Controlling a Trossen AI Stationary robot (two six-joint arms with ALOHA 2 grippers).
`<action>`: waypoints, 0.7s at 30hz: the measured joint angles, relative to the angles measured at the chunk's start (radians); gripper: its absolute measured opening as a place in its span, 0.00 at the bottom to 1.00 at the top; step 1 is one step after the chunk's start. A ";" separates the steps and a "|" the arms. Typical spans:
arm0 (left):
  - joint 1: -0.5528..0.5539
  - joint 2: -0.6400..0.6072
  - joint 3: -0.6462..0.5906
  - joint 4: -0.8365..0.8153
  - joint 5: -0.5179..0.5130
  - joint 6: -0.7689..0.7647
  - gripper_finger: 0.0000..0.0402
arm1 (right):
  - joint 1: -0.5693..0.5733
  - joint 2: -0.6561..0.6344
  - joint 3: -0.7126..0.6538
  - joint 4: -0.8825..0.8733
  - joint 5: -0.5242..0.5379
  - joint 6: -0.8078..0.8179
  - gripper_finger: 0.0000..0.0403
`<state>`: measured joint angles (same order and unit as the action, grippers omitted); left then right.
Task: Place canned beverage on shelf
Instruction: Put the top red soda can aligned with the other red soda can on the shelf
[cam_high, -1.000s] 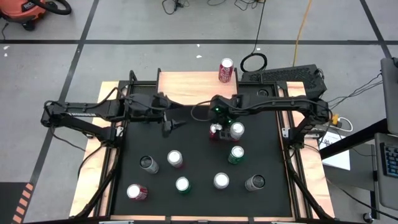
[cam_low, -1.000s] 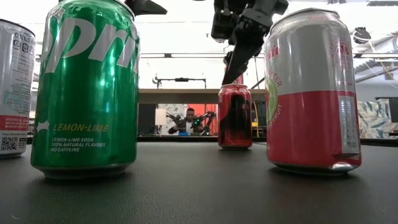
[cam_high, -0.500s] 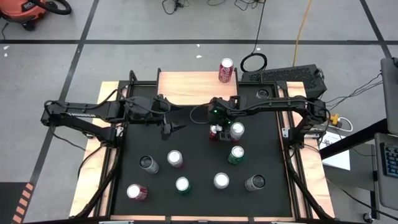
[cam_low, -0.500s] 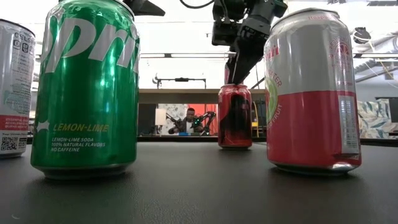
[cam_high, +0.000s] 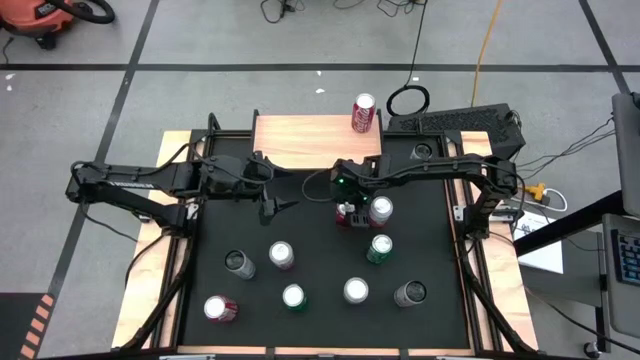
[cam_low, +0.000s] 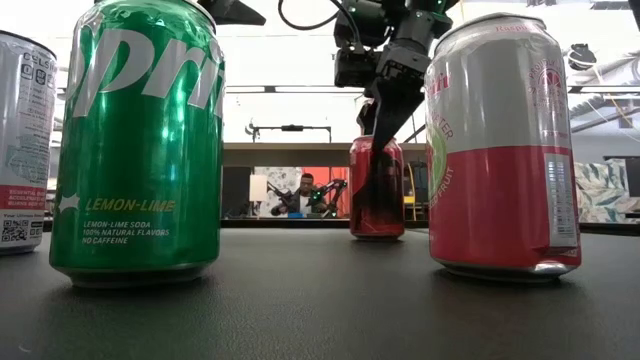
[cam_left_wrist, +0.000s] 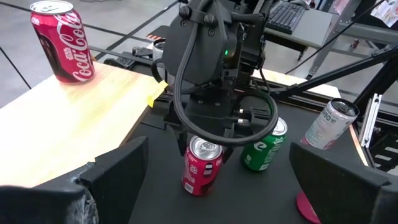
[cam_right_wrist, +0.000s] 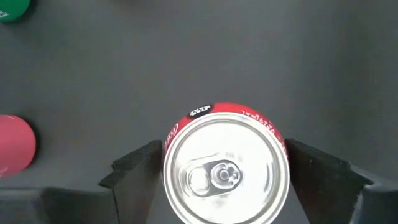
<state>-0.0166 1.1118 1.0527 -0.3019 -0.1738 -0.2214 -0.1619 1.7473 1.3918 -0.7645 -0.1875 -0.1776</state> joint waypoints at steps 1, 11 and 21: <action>0.000 0.000 0.000 0.000 0.000 0.000 0.97 | 0.000 0.000 0.000 0.002 0.000 -0.006 0.76; 0.001 0.000 0.000 0.000 -0.007 0.000 0.97 | 0.000 0.000 0.000 0.013 -0.001 -0.020 0.70; 0.001 0.000 0.000 0.000 -0.018 -0.001 0.97 | 0.000 0.000 -0.001 0.013 -0.001 -0.019 0.69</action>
<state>-0.0158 1.1118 1.0527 -0.3019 -0.1921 -0.2222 -0.1619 1.7477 1.3911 -0.7517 -0.1883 -0.1965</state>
